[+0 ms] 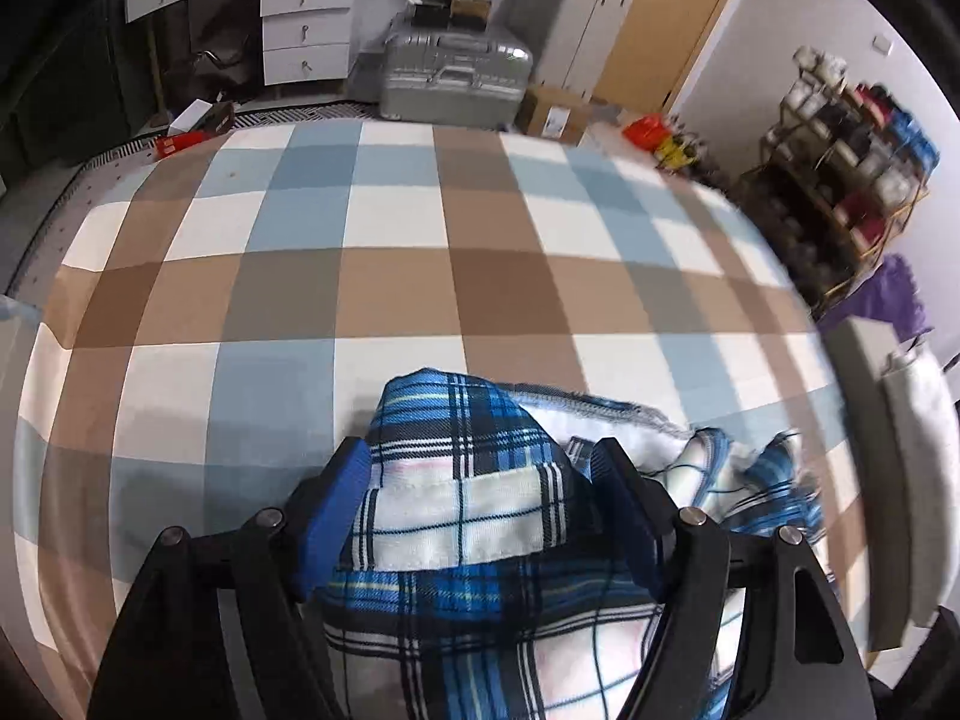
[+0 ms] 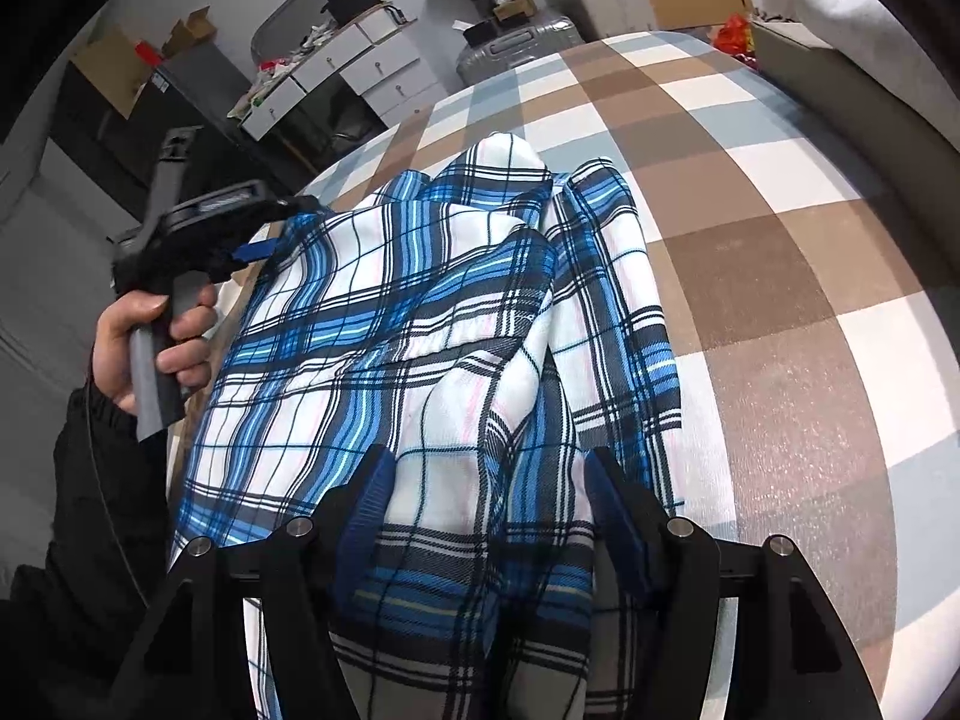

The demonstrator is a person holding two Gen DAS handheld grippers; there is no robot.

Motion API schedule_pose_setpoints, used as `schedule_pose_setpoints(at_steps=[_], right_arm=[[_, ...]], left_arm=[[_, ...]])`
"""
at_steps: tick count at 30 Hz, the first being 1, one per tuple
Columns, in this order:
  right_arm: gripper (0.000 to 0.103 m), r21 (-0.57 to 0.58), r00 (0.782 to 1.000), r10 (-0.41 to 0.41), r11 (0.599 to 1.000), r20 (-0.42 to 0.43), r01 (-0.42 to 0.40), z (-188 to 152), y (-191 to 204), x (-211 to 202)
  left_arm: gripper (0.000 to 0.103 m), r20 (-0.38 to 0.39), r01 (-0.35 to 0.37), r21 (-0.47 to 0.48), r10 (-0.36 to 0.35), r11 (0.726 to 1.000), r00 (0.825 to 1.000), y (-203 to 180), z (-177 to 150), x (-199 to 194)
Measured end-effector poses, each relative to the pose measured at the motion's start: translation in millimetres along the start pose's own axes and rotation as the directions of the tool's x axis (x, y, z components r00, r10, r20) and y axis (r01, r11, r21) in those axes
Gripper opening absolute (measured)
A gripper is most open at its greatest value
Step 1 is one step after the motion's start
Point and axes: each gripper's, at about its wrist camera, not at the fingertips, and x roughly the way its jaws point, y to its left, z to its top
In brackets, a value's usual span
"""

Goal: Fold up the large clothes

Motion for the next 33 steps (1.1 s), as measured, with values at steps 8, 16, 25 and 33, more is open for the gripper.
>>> schedule_pose_setpoints(at_steps=[8, 16, 25, 33], right_arm=[[0.066, -0.031, 1.000, 0.015, 0.999, 0.008, -0.015, -3, -1, -1], [0.066, -0.018, 0.999, 0.032, 0.999, 0.000, -0.032, -5, -2, -3], [0.070, 0.121, 0.963, 0.268, 0.957, -0.018, -0.264, -4, -32, -19], [0.064, 0.102, 0.960, 0.271, 0.959, -0.065, -0.264, 31, -29, 14]], left_arm=[[0.003, 0.128, 0.052, -0.021, -0.049, 0.998, 0.991, 17, -11, -19], [0.005, 0.141, 0.089, -0.143, -0.068, 0.986, 0.988, 41, -4, -8], [0.043, 0.226, 0.165, -0.127, -0.133, 0.978, 0.965, 43, -33, -79], [0.050, 0.242, 0.173, -0.003, -0.168, 0.985, 0.956, 23, -88, -115]])
